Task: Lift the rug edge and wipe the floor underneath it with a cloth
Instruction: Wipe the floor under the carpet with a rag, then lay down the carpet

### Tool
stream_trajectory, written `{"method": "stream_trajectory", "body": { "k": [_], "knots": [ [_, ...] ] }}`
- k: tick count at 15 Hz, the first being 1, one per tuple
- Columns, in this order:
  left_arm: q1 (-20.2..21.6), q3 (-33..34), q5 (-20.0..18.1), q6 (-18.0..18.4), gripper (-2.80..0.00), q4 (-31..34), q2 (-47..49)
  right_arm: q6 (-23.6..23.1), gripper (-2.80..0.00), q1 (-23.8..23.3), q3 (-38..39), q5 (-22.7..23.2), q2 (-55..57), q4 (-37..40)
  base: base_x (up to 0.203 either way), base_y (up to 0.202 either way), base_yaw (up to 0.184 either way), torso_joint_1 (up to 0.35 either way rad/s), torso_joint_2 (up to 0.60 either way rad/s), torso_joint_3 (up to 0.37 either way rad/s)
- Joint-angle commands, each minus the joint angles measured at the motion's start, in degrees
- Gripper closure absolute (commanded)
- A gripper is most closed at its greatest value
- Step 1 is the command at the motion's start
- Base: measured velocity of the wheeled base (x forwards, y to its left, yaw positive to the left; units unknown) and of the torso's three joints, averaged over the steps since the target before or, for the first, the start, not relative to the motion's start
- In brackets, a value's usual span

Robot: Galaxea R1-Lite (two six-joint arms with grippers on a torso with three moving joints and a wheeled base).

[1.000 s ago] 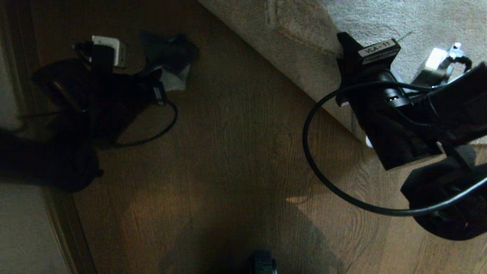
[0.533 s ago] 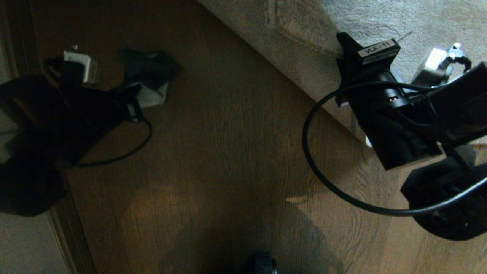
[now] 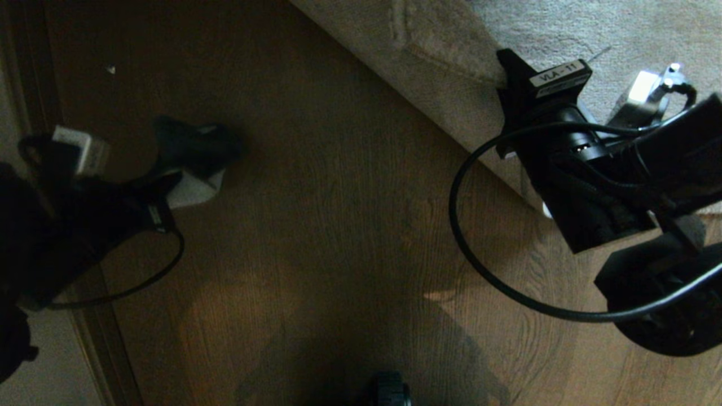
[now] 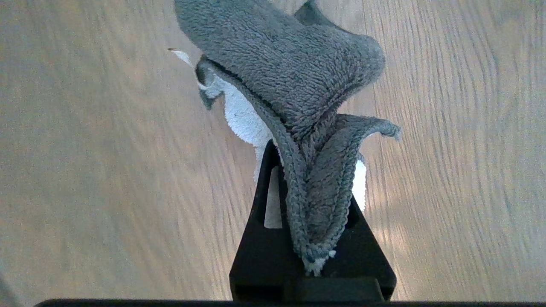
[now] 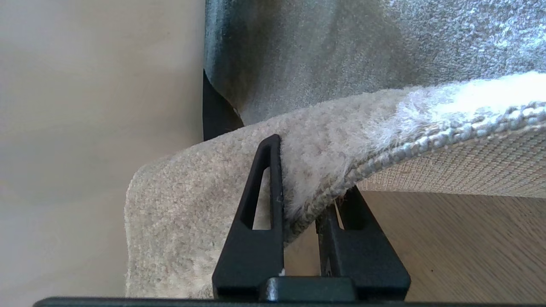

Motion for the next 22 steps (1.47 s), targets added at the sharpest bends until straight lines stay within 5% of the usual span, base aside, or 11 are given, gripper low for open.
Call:
{"method": "stream_trajectory", "body": {
  "k": [1, 13, 17, 22],
  "knots": [
    [0.44, 4.92, -0.09, -0.07, 0.0, -0.35, -3.72, 0.3, 0.0, 0.07, -0.03, -0.09, -0.19, -2.78, 0.0, 0.0, 0.0, 0.0, 0.0, 0.0],
    [0.34, 27.95, -3.61, -1.55, 0.0, 0.94, -22.82, -0.05, 0.0, 0.09, 0.24, 0.0, -0.51, -2.78, 0.0, 0.0, 0.0, 0.0, 0.0, 0.0],
    [0.32, 28.18, -3.56, -4.67, 0.0, 12.64, -34.03, -0.14, 0.0, 0.09, 1.05, 0.0, -1.59, -2.78, 0.0, 0.0, 0.0, 0.0, 0.0, 0.0],
    [0.22, 28.2, -3.42, -6.25, 0.0, 35.94, -57.25, -0.76, 0.0, 0.09, 2.6, 0.09, -2.7, -2.78, 0.0, 0.0, 0.0, 0.0, 0.0, 0.0]
  ]
}}
